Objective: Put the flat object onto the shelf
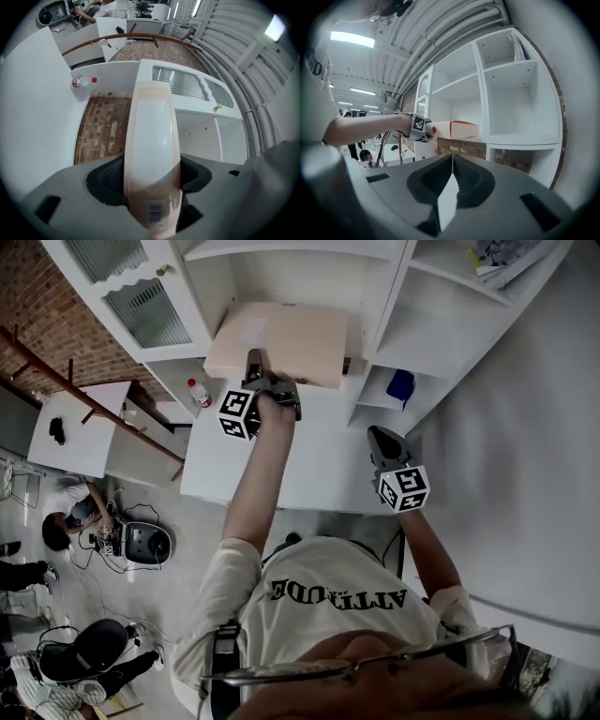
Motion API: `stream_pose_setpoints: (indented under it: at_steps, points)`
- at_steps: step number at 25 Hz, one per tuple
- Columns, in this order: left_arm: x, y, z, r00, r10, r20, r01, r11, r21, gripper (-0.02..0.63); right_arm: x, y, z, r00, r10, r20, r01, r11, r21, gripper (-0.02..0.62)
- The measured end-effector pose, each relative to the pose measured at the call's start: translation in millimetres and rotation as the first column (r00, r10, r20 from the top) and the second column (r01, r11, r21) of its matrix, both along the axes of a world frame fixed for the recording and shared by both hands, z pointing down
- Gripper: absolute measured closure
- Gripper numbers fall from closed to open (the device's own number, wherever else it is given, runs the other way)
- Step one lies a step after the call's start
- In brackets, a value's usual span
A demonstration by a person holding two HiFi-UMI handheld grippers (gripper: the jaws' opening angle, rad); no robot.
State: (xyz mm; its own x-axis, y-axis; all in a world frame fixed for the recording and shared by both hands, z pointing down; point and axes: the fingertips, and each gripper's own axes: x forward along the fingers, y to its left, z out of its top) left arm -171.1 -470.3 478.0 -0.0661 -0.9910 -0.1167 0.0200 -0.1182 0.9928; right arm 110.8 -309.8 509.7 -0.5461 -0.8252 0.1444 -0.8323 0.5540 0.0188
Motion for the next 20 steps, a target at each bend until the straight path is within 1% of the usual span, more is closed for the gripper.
stream_pose_setpoints:
  at_steps: [4,9,13,15,18,20]
  points:
    - [0,-5,1,1.000,-0.015,-0.003,0.015,1.000,-0.003,0.314,-1,-2,-1,1.000,0.003,-0.003,-0.003,1.000,-0.005,0.566]
    - [5,-18,0,0.999,0.004,0.031,-0.004,1.000,-0.014,0.312,-2,-6,0,1.000,0.000,-0.007,0.000,1.000,-0.006,0.566]
    - [9,-27,4,0.994,0.057,0.095,-0.053,0.998,-0.046,0.300,-6,-11,1,1.000,-0.005,-0.007,0.005,1.000,-0.015,0.566]
    - [14,-30,4,0.986,0.093,0.140,-0.086,0.995,-0.052,0.287,-10,-16,0,1.000,-0.010,-0.001,0.010,1.000,-0.018,0.566]
    - [21,-30,0,0.965,0.153,0.212,-0.145,0.988,-0.050,0.257,-18,-25,-6,1.000,-0.029,0.003,0.029,0.999,-0.014,0.565]
    - [24,-30,-2,0.947,0.198,0.253,-0.193,0.980,-0.045,0.242,-25,-31,-12,0.999,-0.047,0.007,0.047,0.999,-0.007,0.565]
